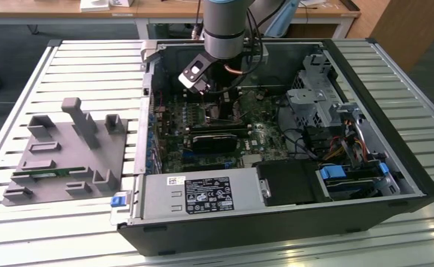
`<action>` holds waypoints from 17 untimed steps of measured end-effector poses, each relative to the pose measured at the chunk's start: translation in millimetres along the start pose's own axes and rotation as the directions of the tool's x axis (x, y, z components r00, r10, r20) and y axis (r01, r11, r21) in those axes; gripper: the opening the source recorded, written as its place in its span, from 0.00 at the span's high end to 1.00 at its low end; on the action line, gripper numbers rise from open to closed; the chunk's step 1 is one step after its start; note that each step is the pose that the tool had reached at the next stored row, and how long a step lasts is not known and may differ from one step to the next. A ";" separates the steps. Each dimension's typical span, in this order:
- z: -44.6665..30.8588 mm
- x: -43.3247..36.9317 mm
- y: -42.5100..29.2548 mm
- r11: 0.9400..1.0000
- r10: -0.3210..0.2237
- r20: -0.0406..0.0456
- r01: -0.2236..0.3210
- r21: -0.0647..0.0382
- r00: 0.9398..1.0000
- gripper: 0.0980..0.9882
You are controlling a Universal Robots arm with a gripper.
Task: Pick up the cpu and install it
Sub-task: 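Place the cpu into insertion slot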
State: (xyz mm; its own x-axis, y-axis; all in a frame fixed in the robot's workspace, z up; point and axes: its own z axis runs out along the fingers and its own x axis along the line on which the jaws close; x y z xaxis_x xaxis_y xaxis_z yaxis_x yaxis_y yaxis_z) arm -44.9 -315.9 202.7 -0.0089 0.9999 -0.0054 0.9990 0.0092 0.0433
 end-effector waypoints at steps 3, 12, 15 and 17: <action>-3.3 0.0 0.2 1.000 0.000 0.000 0.000 0.000 1.000 0.45; -6.9 0.0 0.5 1.000 0.000 0.000 0.000 0.002 1.000 0.85; -7.5 0.0 0.6 1.000 0.000 0.000 0.000 0.002 1.000 0.98; -8.4 -0.1 0.6 1.000 0.000 0.000 0.000 0.002 1.000 0.99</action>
State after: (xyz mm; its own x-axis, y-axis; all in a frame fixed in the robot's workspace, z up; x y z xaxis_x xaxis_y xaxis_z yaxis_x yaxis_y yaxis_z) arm -44.6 -315.9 211.1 -0.0090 0.9999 -0.0054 0.9991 0.0092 0.0412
